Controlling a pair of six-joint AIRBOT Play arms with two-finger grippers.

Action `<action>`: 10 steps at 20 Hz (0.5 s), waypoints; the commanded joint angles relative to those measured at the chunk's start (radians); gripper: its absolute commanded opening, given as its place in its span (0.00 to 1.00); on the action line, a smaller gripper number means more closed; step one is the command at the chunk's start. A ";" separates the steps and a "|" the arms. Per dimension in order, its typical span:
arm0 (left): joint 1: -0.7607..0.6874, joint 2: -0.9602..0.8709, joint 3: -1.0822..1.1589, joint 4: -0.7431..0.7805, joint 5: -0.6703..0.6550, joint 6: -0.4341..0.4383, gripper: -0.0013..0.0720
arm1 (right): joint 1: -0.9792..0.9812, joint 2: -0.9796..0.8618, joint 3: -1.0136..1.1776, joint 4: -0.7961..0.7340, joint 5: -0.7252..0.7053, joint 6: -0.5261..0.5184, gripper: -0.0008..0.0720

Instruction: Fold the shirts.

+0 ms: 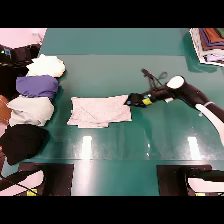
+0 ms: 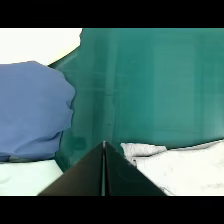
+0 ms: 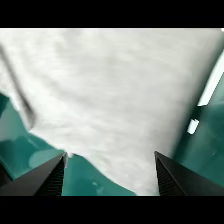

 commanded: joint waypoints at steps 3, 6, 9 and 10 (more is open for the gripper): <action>0.001 -0.004 -0.007 -0.037 0.015 0.001 0.05 | -0.056 -0.060 -0.110 0.121 -0.045 -0.048 0.87; 0.001 -0.007 -0.007 -0.043 0.015 0.001 0.05 | 0.027 -0.182 0.018 0.148 -0.038 -0.052 0.87; 0.001 -0.007 -0.007 -0.047 0.014 0.001 0.05 | 0.108 -0.285 0.155 0.166 -0.035 -0.053 0.66; 0.001 -0.007 -0.007 -0.053 0.012 0.001 0.05 | 0.127 -0.306 0.190 0.164 -0.031 -0.053 0.46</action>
